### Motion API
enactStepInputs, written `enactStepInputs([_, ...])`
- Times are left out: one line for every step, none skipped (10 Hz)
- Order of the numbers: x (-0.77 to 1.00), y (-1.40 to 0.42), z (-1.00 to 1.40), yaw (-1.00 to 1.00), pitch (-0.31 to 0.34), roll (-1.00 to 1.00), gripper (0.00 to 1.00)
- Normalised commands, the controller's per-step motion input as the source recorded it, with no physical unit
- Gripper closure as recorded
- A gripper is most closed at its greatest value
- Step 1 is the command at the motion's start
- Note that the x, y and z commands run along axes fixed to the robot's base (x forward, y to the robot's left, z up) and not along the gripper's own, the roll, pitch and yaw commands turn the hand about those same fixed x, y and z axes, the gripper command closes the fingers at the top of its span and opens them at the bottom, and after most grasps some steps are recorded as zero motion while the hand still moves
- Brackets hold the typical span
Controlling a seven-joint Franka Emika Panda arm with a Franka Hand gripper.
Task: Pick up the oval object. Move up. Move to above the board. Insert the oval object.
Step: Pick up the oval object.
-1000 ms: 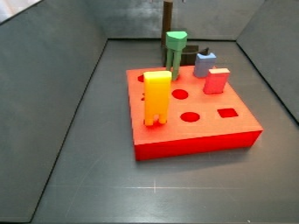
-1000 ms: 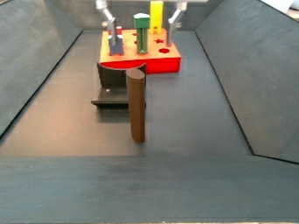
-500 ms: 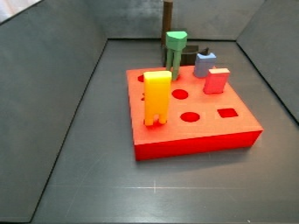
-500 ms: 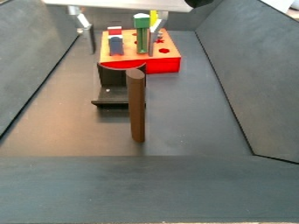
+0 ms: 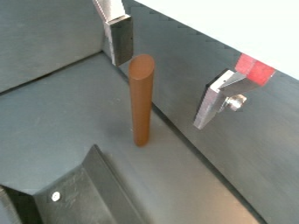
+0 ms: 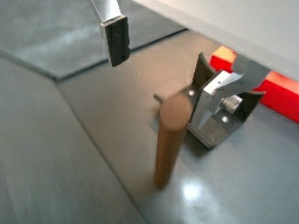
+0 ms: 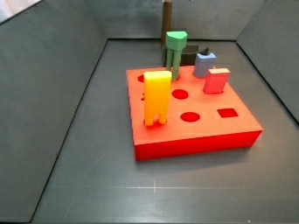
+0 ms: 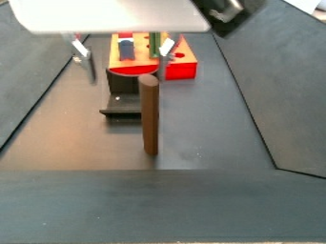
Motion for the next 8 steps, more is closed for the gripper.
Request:
enactStepInputs([-0.27, 0.00, -0.10, 0.67, 0.000, 0.00, 0.00])
enactStepInputs([-0.12, 0.00, -0.11, 0.52, 0.000, 0.00, 0.00])
enactStepInputs([0.01, 0.01, -0.26, 0.41, 0.097, 0.09, 0.00])
enactStepInputs([0.11, 0.00, -0.32, 0.33, 0.146, 0.14, 0.00])
enactStepInputs([0.10, 0.00, -0.27, 0.15, 0.260, 0.21, 0.00])
enactStepInputs([0.00, 0.00, -0.05, 0.19, 0.346, 0.35, 0.00])
enactStepInputs([0.00, 0.01, -0.01, 0.19, 0.363, 0.34, 0.00])
enactStepInputs([-0.01, 0.04, -0.06, 0.12, 0.346, 0.29, 0.00])
